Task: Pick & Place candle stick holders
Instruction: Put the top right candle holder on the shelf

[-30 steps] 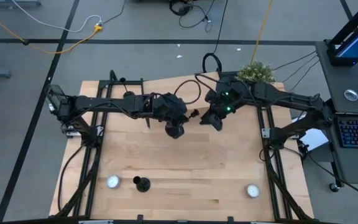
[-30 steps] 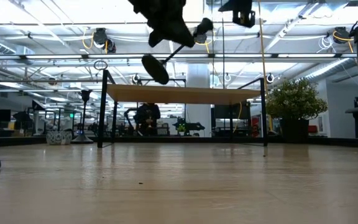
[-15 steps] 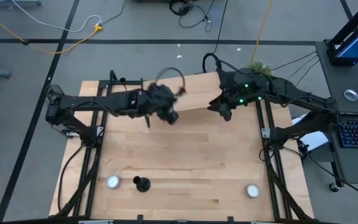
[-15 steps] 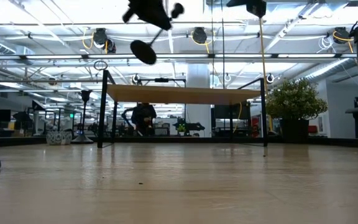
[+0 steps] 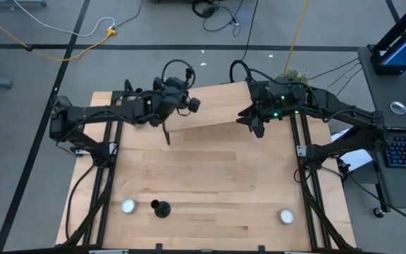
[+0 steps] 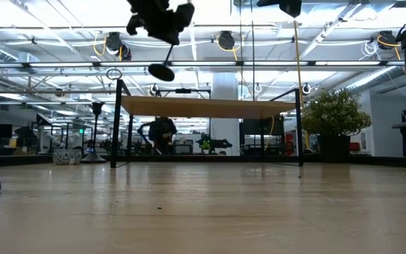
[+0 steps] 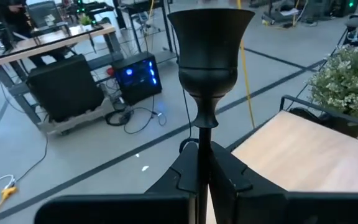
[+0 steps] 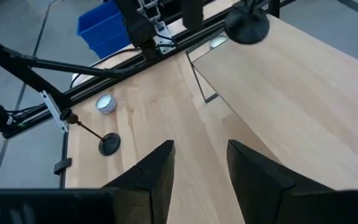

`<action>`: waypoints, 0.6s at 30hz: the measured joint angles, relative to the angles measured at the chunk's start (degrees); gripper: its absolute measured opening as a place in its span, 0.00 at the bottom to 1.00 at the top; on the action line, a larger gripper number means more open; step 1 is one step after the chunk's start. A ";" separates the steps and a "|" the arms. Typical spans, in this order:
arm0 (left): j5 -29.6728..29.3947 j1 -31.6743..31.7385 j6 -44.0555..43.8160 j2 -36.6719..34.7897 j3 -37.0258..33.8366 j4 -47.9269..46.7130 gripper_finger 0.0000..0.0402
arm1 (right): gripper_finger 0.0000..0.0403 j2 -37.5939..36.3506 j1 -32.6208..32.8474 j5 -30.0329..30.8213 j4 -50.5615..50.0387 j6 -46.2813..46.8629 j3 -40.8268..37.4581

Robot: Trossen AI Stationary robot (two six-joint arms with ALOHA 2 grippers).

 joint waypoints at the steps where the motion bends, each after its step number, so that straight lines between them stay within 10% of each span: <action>1: 0.40 0.46 1.05 -0.25 -1.70 2.95 0.03 | 0.35 0.00 0.00 0.00 0.00 -0.12 0.00; 18: 5.65 7.04 3.22 -6.39 -20.73 26.72 0.03 | 0.35 -1.03 -0.02 3.49 0.99 -5.85 -3.05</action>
